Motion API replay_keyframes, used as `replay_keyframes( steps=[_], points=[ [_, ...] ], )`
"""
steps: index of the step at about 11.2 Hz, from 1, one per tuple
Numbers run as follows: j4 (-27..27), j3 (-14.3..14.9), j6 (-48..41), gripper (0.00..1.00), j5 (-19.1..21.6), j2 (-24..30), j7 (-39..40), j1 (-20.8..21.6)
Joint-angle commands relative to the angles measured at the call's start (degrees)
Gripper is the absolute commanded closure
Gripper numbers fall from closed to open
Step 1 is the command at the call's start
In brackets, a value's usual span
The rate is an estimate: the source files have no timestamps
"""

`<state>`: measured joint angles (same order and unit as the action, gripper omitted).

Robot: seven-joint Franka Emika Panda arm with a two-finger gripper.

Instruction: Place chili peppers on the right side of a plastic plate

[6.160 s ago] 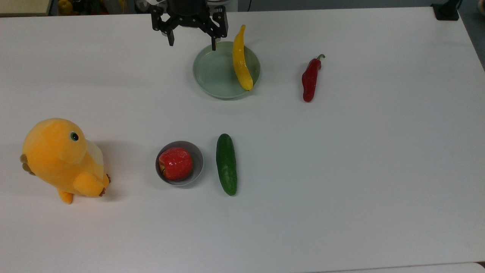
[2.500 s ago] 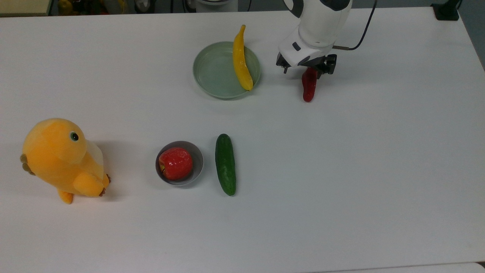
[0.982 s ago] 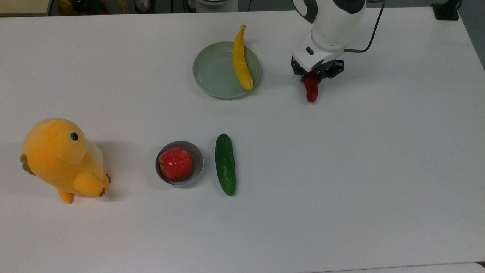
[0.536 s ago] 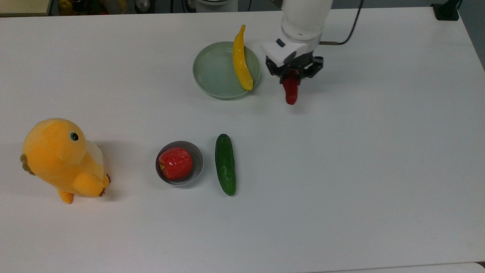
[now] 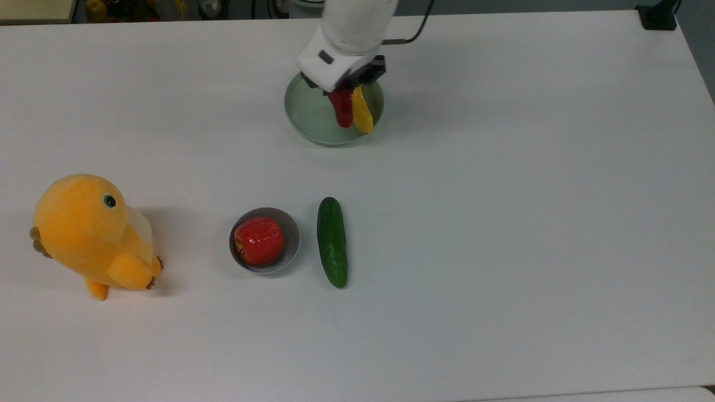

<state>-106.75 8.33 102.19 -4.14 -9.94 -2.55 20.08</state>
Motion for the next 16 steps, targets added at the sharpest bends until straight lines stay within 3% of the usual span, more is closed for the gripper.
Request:
replay_keyframes(
  steps=[1, 5, 9, 13, 14, 15, 16],
  points=[
    [-1.3, 4.8, -0.2, 0.86, -3.4, 1.4, 7.7, -0.8],
    [-3.0, 5.1, 2.8, 0.86, -7.2, -0.3, 10.0, -4.9],
    [-3.2, 5.1, 6.1, 0.84, -7.4, -5.5, 10.2, -7.8],
    [-4.7, 5.0, 8.7, 0.82, -7.4, -6.3, 9.6, -7.7],
    [-4.8, 5.1, 8.9, 0.64, -7.3, -6.3, 9.5, -7.8],
    [-4.8, 5.0, 8.9, 0.35, -7.3, -6.3, 9.4, -7.9],
    [-4.8, 5.0, 9.0, 0.00, -7.3, -6.3, 9.4, -7.8]
  ],
)
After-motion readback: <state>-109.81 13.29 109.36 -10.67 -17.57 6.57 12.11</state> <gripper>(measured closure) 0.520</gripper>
